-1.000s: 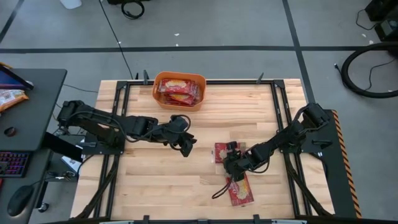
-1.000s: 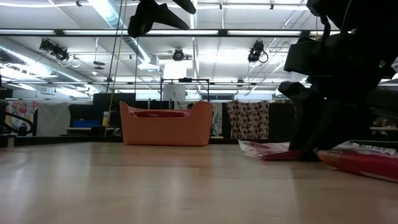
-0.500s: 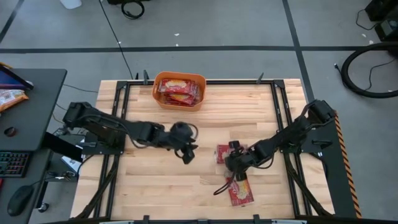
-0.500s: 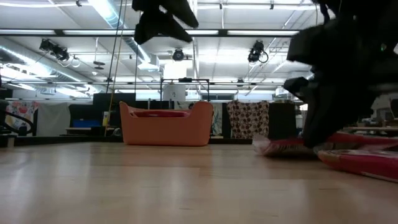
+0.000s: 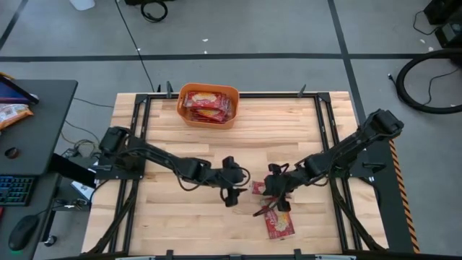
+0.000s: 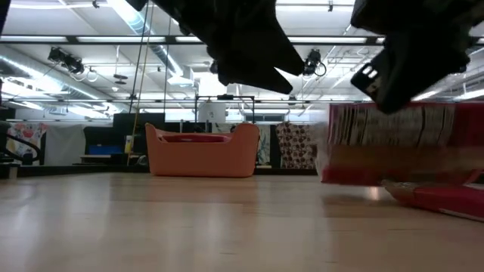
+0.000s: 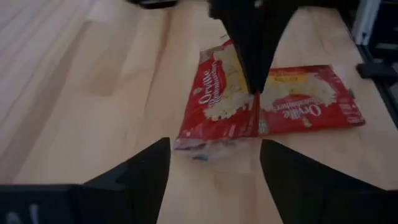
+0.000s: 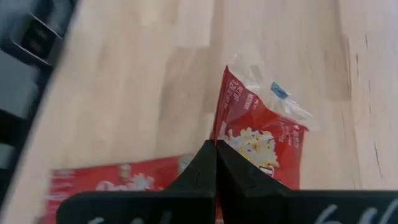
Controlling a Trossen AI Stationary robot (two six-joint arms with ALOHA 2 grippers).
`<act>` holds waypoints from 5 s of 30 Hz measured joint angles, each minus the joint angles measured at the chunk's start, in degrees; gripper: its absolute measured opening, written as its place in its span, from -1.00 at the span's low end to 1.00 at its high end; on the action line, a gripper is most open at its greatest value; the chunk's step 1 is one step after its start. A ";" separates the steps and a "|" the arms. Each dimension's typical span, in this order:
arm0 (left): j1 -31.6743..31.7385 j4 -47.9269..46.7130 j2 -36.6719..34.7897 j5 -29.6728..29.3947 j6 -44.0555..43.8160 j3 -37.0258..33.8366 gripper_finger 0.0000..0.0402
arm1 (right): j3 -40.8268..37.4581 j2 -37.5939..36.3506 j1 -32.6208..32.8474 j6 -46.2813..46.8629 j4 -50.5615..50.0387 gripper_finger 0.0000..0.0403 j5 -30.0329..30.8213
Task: Sort popcorn bags into baskets
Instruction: Put the red popcorn bag into the orange container
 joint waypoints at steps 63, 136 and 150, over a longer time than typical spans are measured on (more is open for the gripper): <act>27.69 -20.86 -26.80 18.47 30.76 0.32 -0.85 | 0.20 -30.26 -12.69 11.43 15.78 -0.02 11.41; 43.38 -0.38 -39.99 24.95 -4.97 -24.88 0.01 | 0.15 -10.46 -20.25 -5.10 -3.89 -0.02 -18.84; 33.11 10.60 -39.99 26.47 -28.72 -24.88 0.01 | 0.15 2.50 -5.82 -10.16 -8.72 -0.02 -18.84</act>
